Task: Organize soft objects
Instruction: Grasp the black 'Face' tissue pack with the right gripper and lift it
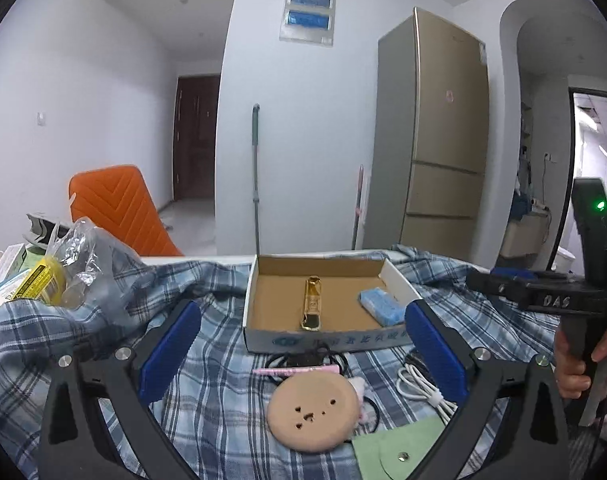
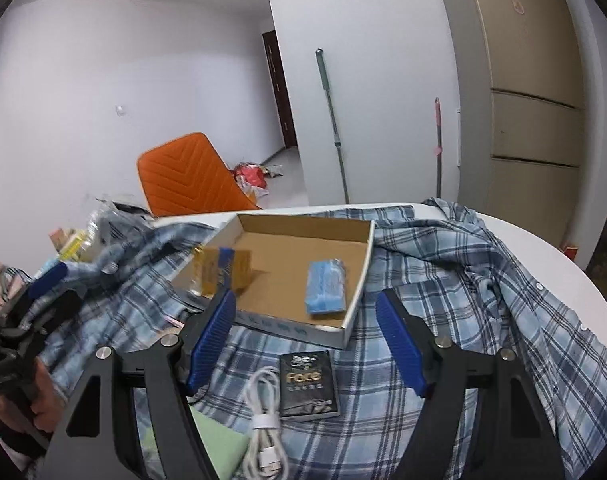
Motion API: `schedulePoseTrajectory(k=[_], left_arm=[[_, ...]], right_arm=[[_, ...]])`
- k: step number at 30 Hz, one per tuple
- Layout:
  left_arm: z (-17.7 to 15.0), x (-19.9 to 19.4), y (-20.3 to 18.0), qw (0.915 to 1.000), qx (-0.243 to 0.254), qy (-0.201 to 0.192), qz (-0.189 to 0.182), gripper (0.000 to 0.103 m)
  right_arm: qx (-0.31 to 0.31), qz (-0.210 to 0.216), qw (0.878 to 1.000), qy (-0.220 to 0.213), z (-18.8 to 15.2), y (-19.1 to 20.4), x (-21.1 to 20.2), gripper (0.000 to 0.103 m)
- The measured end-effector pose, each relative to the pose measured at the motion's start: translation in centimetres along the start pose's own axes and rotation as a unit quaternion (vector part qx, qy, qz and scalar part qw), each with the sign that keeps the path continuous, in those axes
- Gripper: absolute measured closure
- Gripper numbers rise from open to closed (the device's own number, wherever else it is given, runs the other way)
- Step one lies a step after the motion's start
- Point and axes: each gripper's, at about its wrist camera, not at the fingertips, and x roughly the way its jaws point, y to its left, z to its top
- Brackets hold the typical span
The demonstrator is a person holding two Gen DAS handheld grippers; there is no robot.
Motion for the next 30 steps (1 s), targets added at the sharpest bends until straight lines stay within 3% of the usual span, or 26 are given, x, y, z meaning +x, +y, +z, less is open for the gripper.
schedulePoseTrajectory(k=[8, 12, 17, 23, 28, 30], left_arm=[[-0.4, 0.2, 0.1, 1.0, 0.0, 0.0, 0.001, 0.0], [-0.4, 0.6, 0.0, 1.0, 0.001, 0.007, 0.005, 0.0], [-0.5, 0.6, 0.2, 1.0, -0.001, 0.007, 0.004, 0.0], [-0.5, 0.8, 0.6, 0.9999, -0.007, 0.013, 0.002, 0.0], [-0.5, 0.6, 0.6, 0.9999, -0.008, 0.01, 0.0, 0.0], [-0.5, 0.5, 0.4, 0.9999, -0.005, 0.009, 0.002, 0.0]], right_arm=[[-0.03, -0.023, 0.999, 0.027, -2.4, 0.0, 2.6, 0.03], [-0.048, -0.037, 0.997, 0.042, -2.8, 0.6, 3.3, 0.042], [-0.068, -0.042, 0.992, 0.093, -3.6, 1.1, 5.2, 0.049], [-0.073, -0.028, 0.982, 0.171, -4.8, 1.0, 7.5, 0.05], [-0.069, -0.037, 0.977, 0.198, -5.2, 0.6, 8.5, 0.051], [-0.068, -0.042, 0.975, 0.207, -5.4, 0.5, 8.9, 0.057]])
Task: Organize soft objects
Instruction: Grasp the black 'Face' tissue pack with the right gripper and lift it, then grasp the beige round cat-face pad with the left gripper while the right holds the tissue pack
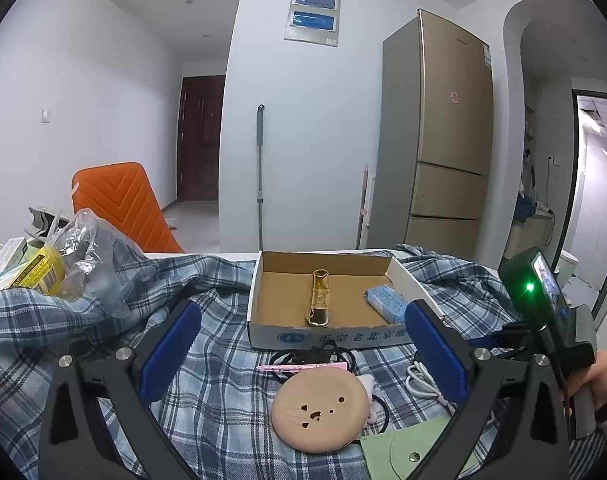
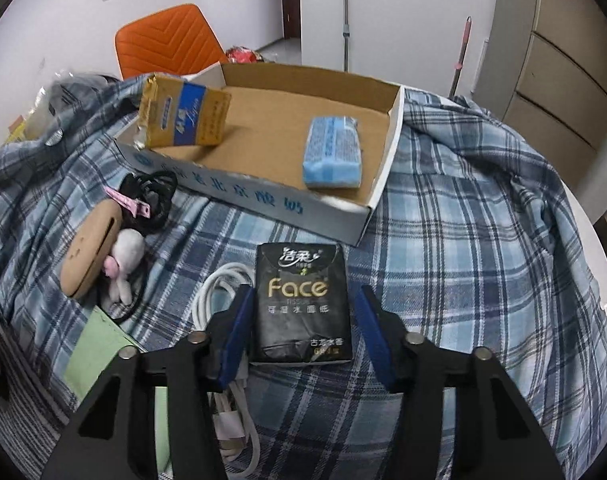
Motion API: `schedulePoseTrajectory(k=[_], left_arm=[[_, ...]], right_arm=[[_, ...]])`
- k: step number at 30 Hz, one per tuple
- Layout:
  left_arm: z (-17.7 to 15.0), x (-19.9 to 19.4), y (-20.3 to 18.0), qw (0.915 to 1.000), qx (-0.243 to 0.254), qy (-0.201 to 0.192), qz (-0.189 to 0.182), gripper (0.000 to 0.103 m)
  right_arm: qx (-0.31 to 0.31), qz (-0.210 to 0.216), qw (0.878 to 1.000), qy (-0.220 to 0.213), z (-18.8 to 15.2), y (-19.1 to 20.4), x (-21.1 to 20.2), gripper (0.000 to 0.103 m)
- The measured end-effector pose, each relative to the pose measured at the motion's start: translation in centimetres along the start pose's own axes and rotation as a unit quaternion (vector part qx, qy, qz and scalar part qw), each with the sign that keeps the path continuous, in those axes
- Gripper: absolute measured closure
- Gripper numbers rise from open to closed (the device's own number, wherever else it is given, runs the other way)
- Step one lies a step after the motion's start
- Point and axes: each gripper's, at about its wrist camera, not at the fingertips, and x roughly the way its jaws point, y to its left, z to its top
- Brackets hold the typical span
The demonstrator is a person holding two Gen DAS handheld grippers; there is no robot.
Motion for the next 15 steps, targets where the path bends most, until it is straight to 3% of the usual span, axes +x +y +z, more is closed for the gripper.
schedulePoseTrajectory(k=[8, 11, 15], left_arm=[[0.0, 0.5, 0.2, 0.9998, -0.007, 0.016, -0.003, 0.0], [-0.1, 2.0, 1.1, 0.9975, -0.03, 0.059, -0.025, 0.0], [-0.6, 4.1, 2.5, 0.9875, -0.073, 0.121, -0.071, 0.004]], right_arm=[[-0.003, -0.011, 1.0, -0.006, -0.1, 0.0, -0.2, 0.058], [-0.003, -0.006, 0.998, -0.059, -0.3, 0.0, -2.3, 0.058], [-0.025, -0.006, 0.993, -0.115, -0.7, 1.0, -4.5, 0.058]])
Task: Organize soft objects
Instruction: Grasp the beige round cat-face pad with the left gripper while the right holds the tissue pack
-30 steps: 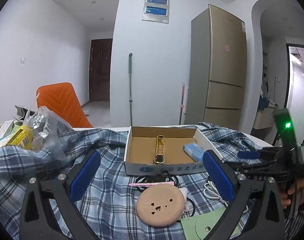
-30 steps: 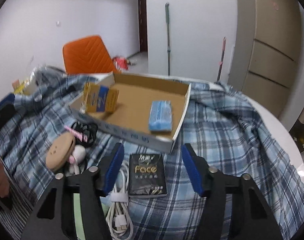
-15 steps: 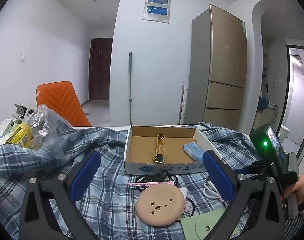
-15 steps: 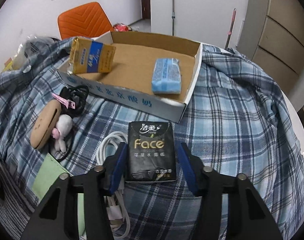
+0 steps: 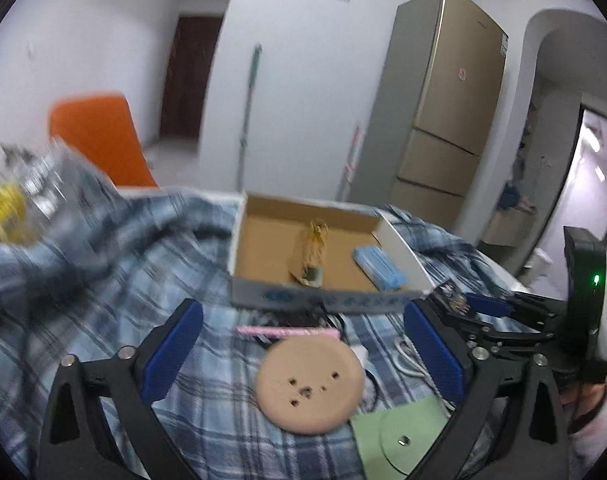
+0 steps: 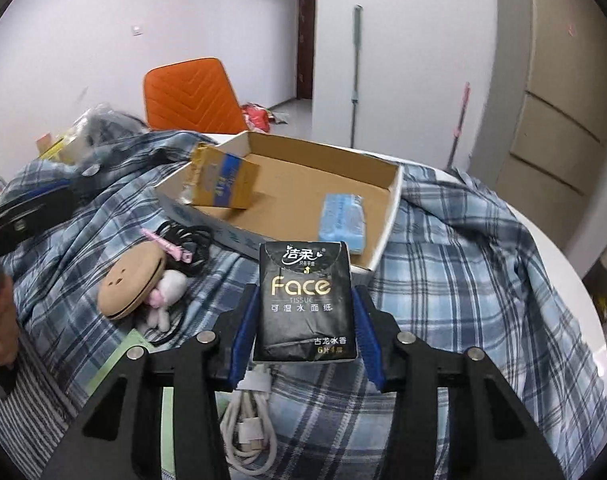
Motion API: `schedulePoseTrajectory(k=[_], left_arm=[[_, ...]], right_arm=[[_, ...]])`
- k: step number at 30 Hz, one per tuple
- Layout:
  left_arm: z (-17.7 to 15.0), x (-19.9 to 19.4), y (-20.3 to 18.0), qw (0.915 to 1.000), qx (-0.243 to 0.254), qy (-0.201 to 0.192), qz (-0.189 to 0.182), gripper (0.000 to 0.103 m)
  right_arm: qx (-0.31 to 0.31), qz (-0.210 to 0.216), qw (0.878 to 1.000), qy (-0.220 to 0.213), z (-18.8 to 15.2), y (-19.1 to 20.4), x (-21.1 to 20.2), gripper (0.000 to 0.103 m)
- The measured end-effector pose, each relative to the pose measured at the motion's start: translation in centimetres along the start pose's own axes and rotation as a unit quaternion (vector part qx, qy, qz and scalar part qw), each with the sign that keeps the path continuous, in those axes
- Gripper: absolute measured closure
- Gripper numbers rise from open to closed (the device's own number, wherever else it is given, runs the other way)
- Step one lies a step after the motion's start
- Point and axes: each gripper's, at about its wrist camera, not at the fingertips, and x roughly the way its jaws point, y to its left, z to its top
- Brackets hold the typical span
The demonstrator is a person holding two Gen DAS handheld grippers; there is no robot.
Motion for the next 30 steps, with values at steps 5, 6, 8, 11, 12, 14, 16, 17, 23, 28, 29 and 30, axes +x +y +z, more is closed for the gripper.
schedulePoseTrajectory(k=[5, 6, 8, 11, 12, 14, 16, 17, 23, 28, 29, 30], left_arm=[[-0.6, 2.4, 0.7, 0.997, -0.025, 0.068, -0.027, 0.006], [-0.7, 2.8, 0.7, 0.9962, -0.026, 0.079, -0.026, 0.006], [-1.0, 3.4, 0.6, 0.9942, -0.023, 0.099, -0.033, 0.006], [-1.5, 4.4, -0.1, 0.9914, -0.006, 0.124, -0.039, 0.006], [-1.7, 4.6, -0.4, 0.9909, -0.001, 0.131, -0.031, 0.006], [-1.9, 4.9, -0.5, 0.9899, 0.002, 0.138, -0.03, 0.006], [-2.0, 5.2, -0.1, 0.9886, -0.008, 0.147, -0.029, 0.006], [-2.1, 5.4, 0.1, 0.9876, -0.014, 0.153, -0.031, 0.006], [-2.5, 6.7, 0.7, 0.9812, -0.028, 0.188, -0.034, 0.006], [-2.6, 7.0, 0.2, 0.9802, -0.019, 0.194, -0.034, 0.006], [-2.6, 7.0, 0.1, 0.9801, -0.015, 0.195, -0.033, 0.006], [-2.6, 7.0, -0.1, 0.9806, -0.011, 0.194, -0.03, 0.006]], right_arm=[[-0.025, 0.006, 1.0, -0.004, 0.1, 1.1, -0.2, 0.058], [-0.025, 0.008, 1.0, -0.004, 0.2, 1.1, -0.2, 0.058], [-0.022, 0.01, 1.0, -0.003, 0.2, 1.1, -0.1, 0.058], [-0.021, 0.013, 1.0, -0.004, 0.1, 1.0, -0.1, 0.058], [-0.021, 0.013, 1.0, -0.004, 0.1, 1.0, -0.1, 0.058], [-0.022, 0.01, 1.0, -0.003, 0.1, 1.0, -0.1, 0.058], [-0.021, 0.009, 1.0, -0.004, 0.0, 1.0, -0.1, 0.058], [-0.021, 0.01, 1.0, -0.003, 0.0, 1.0, 0.0, 0.058], [-0.025, 0.011, 1.0, 0.003, 0.0, 1.2, 0.2, 0.058], [-0.025, 0.013, 1.0, 0.01, 0.0, 1.2, 0.4, 0.058], [-0.025, 0.013, 1.0, 0.011, 0.0, 1.3, 0.4, 0.058], [-0.024, 0.013, 1.0, 0.012, 0.0, 1.2, 0.4, 0.058]])
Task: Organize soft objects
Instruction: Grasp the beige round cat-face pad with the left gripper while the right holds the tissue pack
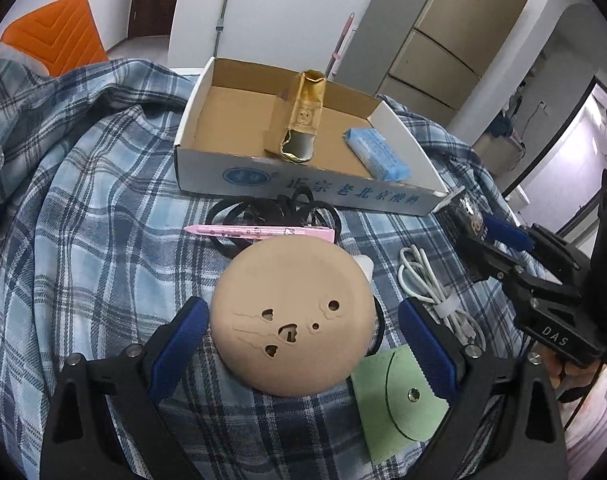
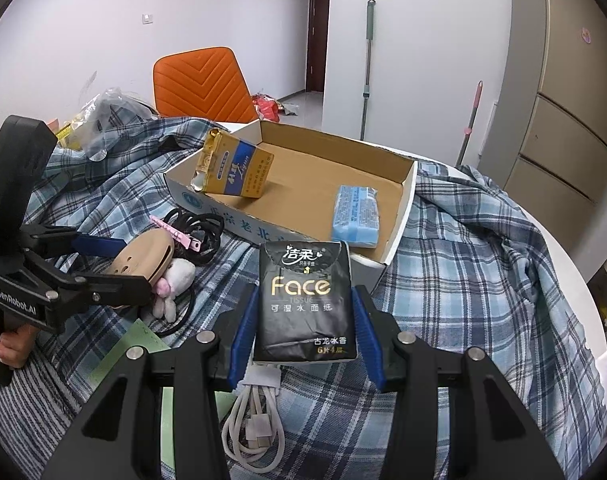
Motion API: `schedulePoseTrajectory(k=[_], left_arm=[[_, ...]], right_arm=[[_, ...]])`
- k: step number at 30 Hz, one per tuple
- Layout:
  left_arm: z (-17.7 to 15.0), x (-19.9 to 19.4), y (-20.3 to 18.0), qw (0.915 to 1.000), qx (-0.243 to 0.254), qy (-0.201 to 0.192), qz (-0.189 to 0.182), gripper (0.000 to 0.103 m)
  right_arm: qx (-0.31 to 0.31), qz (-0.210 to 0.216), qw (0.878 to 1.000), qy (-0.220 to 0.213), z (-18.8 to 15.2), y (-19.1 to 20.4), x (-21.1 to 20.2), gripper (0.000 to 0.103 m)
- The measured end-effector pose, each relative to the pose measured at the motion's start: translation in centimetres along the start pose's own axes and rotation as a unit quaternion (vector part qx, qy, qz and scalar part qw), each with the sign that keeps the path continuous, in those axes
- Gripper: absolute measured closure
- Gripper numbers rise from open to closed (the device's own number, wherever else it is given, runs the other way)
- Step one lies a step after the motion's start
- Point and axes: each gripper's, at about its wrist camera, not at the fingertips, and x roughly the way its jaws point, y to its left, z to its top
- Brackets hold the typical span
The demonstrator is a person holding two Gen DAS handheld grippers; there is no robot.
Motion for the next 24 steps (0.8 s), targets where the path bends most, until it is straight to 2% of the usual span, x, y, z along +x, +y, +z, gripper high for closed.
schedulePoseTrajectory(k=[4, 8, 12, 15, 24], left_arm=[[-0.3, -1.3, -0.9, 0.999, 0.025, -0.037, 0.004, 0.006], [-0.4, -1.3, -1.9, 0.9979, 0.051, -0.038, 0.011, 0.006], [-0.2, -0.7, -1.2, 0.9991, 0.034, -0.023, 0.014, 0.006], [-0.1, -0.3, -0.2, 0.9999, 0.012, -0.011, 0.001, 0.006], [0.0, 0.8, 0.4, 0.9999, -0.002, 0.014, -0.005, 0.006]], right_arm=[[0.001, 0.0, 1.0, -0.001, 0.0, 0.0, 0.0, 0.058], [0.001, 0.0, 1.0, -0.001, 0.0, 0.0, -0.1, 0.058], [0.0, 0.003, 1.0, 0.003, 0.0, 0.0, 0.0, 0.058], [0.0, 0.003, 1.0, 0.002, 0.0, 0.1, 0.0, 0.058], [0.0, 0.001, 1.0, 0.005, 0.0, 0.1, 0.2, 0.058]])
